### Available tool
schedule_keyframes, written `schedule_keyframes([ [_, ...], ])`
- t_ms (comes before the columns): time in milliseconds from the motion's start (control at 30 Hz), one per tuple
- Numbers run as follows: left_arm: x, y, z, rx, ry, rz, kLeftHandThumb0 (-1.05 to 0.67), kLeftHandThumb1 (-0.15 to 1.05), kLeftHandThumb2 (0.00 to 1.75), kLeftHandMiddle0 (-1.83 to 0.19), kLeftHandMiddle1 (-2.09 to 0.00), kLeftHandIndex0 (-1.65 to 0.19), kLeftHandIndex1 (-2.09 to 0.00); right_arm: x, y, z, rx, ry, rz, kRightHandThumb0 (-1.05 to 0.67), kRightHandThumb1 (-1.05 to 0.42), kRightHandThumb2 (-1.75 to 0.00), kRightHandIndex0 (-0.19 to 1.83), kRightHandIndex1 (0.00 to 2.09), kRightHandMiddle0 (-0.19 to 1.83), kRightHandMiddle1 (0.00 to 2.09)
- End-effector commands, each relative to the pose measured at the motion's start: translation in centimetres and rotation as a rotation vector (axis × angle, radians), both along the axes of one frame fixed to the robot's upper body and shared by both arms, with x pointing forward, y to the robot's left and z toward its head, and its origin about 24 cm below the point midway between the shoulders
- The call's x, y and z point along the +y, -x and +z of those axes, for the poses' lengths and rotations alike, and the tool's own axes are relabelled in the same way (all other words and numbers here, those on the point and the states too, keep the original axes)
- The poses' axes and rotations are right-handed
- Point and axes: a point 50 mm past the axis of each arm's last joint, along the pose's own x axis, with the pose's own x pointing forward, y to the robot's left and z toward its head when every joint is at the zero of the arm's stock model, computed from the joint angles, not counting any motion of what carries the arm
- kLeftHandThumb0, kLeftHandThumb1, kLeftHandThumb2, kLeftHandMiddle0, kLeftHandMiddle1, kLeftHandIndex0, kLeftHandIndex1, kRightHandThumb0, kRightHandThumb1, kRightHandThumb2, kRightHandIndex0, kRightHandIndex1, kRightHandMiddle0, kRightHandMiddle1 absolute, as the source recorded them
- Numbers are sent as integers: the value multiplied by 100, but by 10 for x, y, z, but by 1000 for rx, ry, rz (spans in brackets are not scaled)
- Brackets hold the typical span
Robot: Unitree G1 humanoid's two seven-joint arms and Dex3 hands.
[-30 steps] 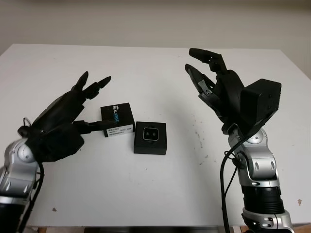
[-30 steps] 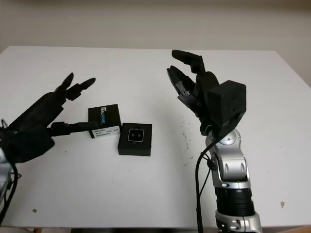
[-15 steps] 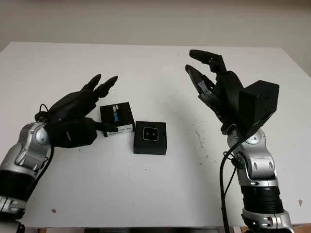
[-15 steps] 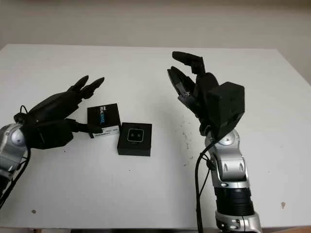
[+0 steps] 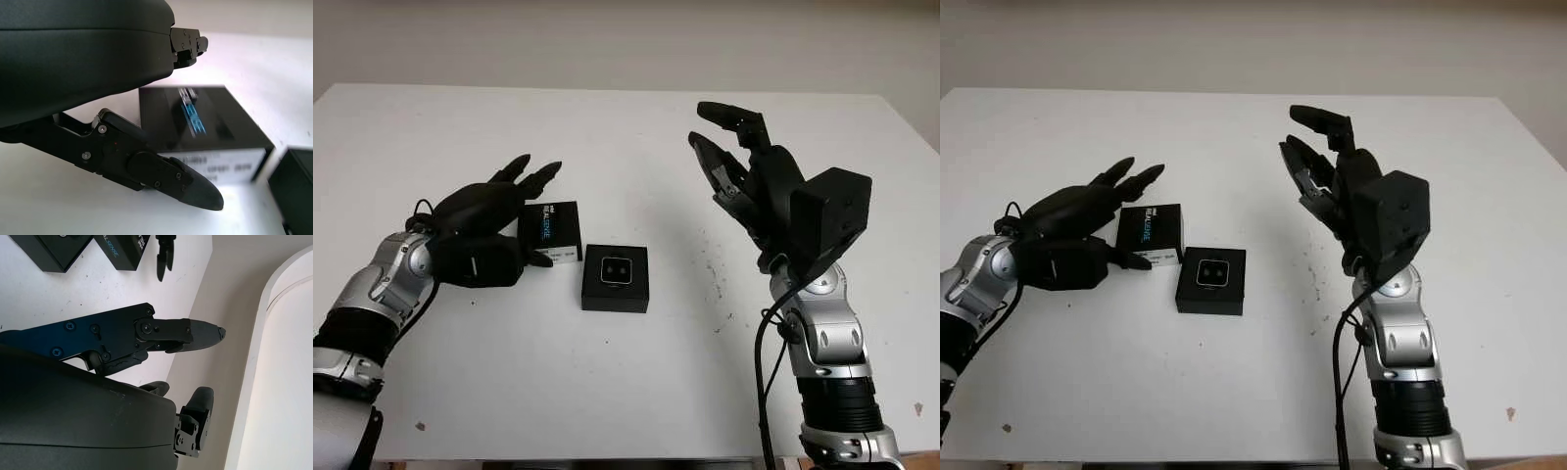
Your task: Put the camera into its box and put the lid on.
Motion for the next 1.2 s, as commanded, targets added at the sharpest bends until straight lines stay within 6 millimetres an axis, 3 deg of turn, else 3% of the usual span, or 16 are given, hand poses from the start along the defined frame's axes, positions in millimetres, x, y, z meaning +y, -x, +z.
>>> schedule_keyframes([
  [0,-5,-3,9,-9,3,-23,-72,90,5,5,-5,11,-5,-1,0,2,-7,-10,-12,-52,-105,-36,24,25,-19,102],
  [367,-7,-2,5,93,91,-36,-64,88,5,0,-7,3,-8,-1,1,0,-8,-25,-26,-51,-105,-37,21,27,-19,102],
  [500,-8,-1,3,100,151,-34,-58,88,5,-13,-10,-5,-11,-1,2,-2,-7,-18,-31,-50,-105,-38,20,29,-19,103],
  [767,-8,0,0,43,164,-44,-21,104,17,-50,-23,-34,-22,-2,4,-4,-7,-7,-37,-50,-105,-38,20,32,-19,103],
  [867,-8,0,0,42,161,-40,-16,105,23,-34,-87,-37,-41,-2,4,-4,-7,-4,-40,-51,-105,-38,20,33,-19,103],
  [900,-7,0,0,42,159,-39,-14,105,23,-33,-97,-38,-46,-2,4,-4,-8,-3,-41,-51,-105,-37,20,34,-19,103],
  [1033,-5,1,0,25,116,-47,-9,105,15,-36,-116,-41,-62,-3,4,-3,-12,-5,-40,-51,-105,-37,19,36,-19,104],
  [1167,-3,1,0,-20,15,-66,-10,103,6,-37,-111,-42,-78,-2,4,-3,-16,-1,-37,-50,-105,-37,17,38,-19,106],
])
